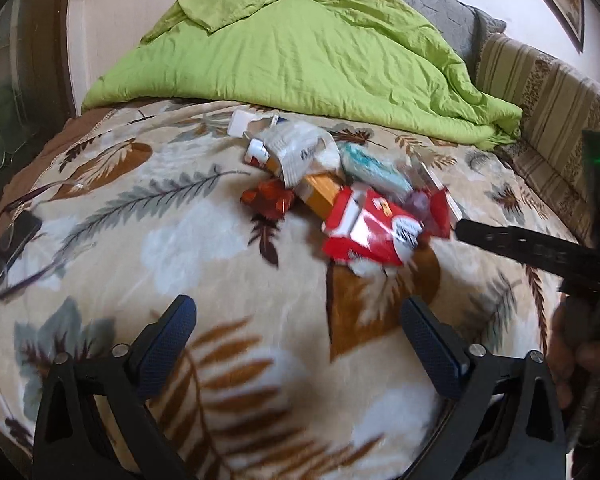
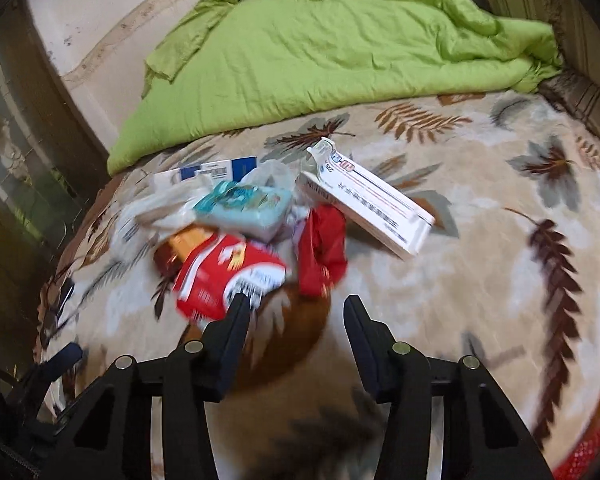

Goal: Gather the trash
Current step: 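Grasp the red plastic bag with the right tool while the left grasps the red wrapper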

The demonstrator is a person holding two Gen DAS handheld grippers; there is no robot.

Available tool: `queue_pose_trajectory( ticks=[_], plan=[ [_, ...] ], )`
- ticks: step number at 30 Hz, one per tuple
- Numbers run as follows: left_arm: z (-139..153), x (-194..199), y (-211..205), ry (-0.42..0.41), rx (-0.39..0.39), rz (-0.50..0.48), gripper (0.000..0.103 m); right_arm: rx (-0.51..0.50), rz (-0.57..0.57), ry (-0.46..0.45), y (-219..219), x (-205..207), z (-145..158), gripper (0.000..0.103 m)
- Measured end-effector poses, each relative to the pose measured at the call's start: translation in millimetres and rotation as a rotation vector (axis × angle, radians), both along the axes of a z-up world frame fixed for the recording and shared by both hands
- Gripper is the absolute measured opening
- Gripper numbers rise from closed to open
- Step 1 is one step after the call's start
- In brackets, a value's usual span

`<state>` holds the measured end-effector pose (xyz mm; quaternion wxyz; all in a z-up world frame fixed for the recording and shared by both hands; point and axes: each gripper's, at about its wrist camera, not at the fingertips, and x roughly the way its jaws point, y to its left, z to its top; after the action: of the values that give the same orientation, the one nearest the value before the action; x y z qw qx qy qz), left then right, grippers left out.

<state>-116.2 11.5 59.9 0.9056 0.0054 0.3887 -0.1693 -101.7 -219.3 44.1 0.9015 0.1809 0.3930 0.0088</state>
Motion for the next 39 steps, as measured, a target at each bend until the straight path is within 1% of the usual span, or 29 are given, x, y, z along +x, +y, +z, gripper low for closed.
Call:
queue_pose_trajectory(
  ticks=[1,2,3,4,5,6,7,11,13,16,17,18,19,20,21,24,26,32,34,39],
  plan=[
    [0,8,-2,0.012,-0.002,-0.001,0.088,0.007,-0.007,0.006,-1,12,-4,0.050],
    [-1,16,-4,0.027,-0.003,-0.005,0.082,0.008,-0.001,0.015,-1,21,-6,0.049],
    [-3,25,-7,0.051,-0.003,-0.012,0.074,0.005,0.005,0.022,-1,31,-10,0.039],
    [-5,34,-10,0.082,-0.011,-0.020,0.074,-0.003,0.005,0.027,-1,37,-14,0.022],
    [-8,44,-13,0.107,-0.028,-0.028,0.074,-0.008,0.009,0.042,-1,43,-18,0.014],
    [-10,50,-15,0.118,-0.035,-0.033,0.073,-0.006,0.012,0.059,-2,45,-21,0.013],
    [-11,56,-20,0.124,-0.038,-0.046,0.073,0.004,0.002,0.041,-4,42,-20,0.012],
    [-20,75,-42,0.134,-0.028,-0.109,0.073,-0.001,-0.003,-0.026,-10,17,-9,0.011],
    [-31,86,-54,0.173,-0.008,-0.125,0.073,0.007,-0.008,-0.041,-15,2,-4,0.011],
    [-42,95,-63,0.215,-0.049,-0.135,0.073,0.028,-0.014,-0.050,-22,-16,-3,0.011],
    [-43,95,-65,0.211,-0.057,-0.135,0.070,0.030,-0.019,-0.049,-24,-22,-3,0.011],
    [-42,91,-68,0.200,-0.063,-0.139,0.053,0.037,-0.023,-0.047,-26,-25,-3,0.011],
    [-41,88,-70,0.198,-0.060,-0.146,0.040,0.048,-0.028,-0.045,-28,-29,-4,0.011],
    [-40,84,-72,0.191,-0.048,-0.144,0.033,0.058,-0.033,-0.044,-30,-33,-4,0.011],
    [-38,79,-72,0.178,-0.039,-0.141,0.019,0.063,-0.036,-0.047,-31,-36,-3,0.011],
    [-33,66,-66,0.165,-0.065,-0.161,0.009,0.069,-0.038,-0.061,-31,-45,1,0.011],
    [-29,56,-60,0.161,-0.087,-0.173,0.007,0.063,-0.036,-0.070,-29,-50,3,0.011],
    [-24,38,-53,0.145,-0.101,-0.201,0.004,0.060,-0.020,-0.086,-19,-62,11,0.011],
    [-22,31,-52,0.144,-0.103,-0.213,0.003,0.042,-0.014,-0.093,-15,-67,15,0.011],
    [-15,16,-48,0.143,-0.096,-0.223,0.003,0.057,0.000,-0.096,-12,-75,15,0.011]
  ],
)
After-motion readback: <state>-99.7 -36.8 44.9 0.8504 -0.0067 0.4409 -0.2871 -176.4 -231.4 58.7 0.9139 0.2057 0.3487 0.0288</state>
